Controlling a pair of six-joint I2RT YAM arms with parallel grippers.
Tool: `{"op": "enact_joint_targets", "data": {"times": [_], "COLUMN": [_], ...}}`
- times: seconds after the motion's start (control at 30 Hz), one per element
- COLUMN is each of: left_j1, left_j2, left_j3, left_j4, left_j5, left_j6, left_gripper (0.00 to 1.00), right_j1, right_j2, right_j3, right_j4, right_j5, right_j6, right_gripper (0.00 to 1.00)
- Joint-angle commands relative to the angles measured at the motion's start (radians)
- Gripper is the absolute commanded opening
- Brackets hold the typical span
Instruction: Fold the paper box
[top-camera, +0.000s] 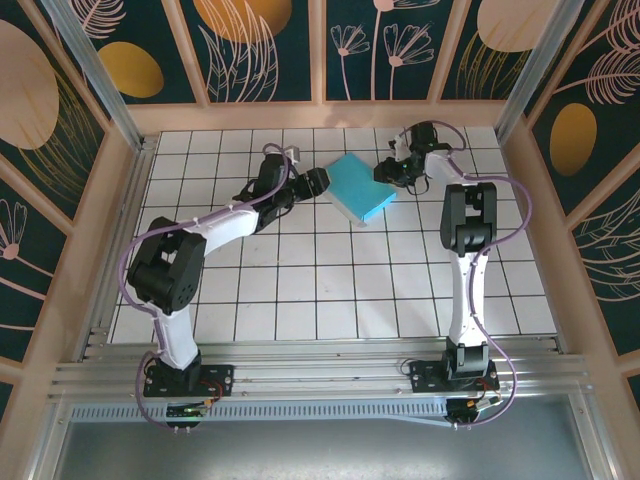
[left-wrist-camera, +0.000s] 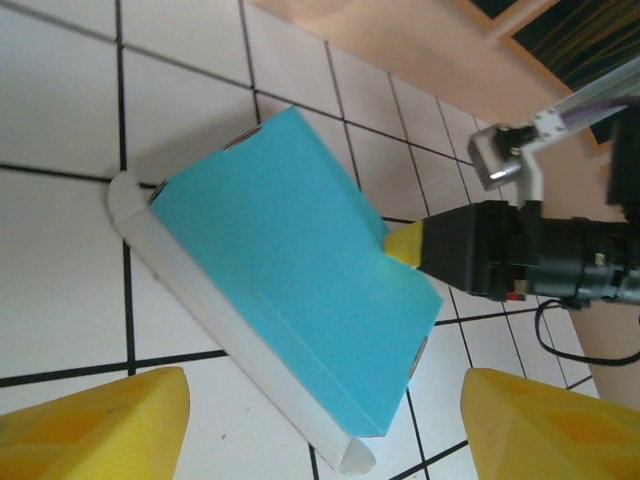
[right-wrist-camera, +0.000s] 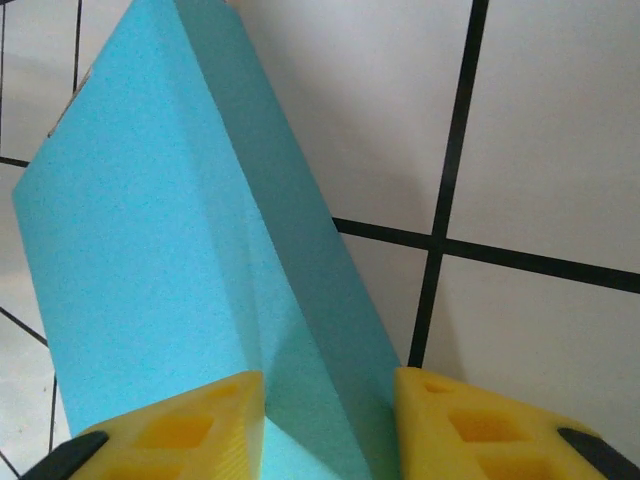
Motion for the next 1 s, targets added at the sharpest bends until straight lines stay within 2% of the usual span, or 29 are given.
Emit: {"op": "enact_joint_targets", "data": {"times": [0.0,0.1,0.2,0.47,0.63,0.77,0.87,0.97], "left_j1": [0.029,0.031,0.03,0.031,0.031,0.032,0.032,0.031], "left_j2": [0.057,0.121,0.211,0.303,0.31,0.358,0.402,0.424], "left_j3": [0.045,0.087,0.175,0.252,0.261,0.319,0.326,0.329], "left_j4": [0.013,0.074,0.052,0.097,0.093,0.036,0.137,0.194], "left_j5": [0.129,0.265,0.367,0.288,0.245,0.256,0.322,0.334], "left_j6": [-0.115,-0.147,-0.162,-0.212,-0.231,-0.249,-0.325,-0.374], "left_gripper": [0.73,0.74,0.76,0.82,0.85,0.86,0.86,0.87], "right_j1": [-0.021,-0.055,-0.081,-0.118,-0.14,-0.16,-0.162,-0.162], "right_j2": [0.018,0.021,0.021,0.023,0.011,0.021,0.023,0.029], "right_j3": [-0.047,-0.1,-0.139,-0.196,-0.218,-0.224,-0.222,-0.212], "right_j4": [0.002,0.036,0.062,0.114,0.156,0.186,0.185,0.178], "right_j5": [-0.017,-0.049,-0.091,-0.168,-0.168,-0.215,-0.217,-0.213], "right_j6": [0.042,0.097,0.12,0.156,0.202,0.235,0.233,0.235], "right_gripper": [0.33,0.28,0.26,0.25,0.24,0.23,0.23,0.23]}}
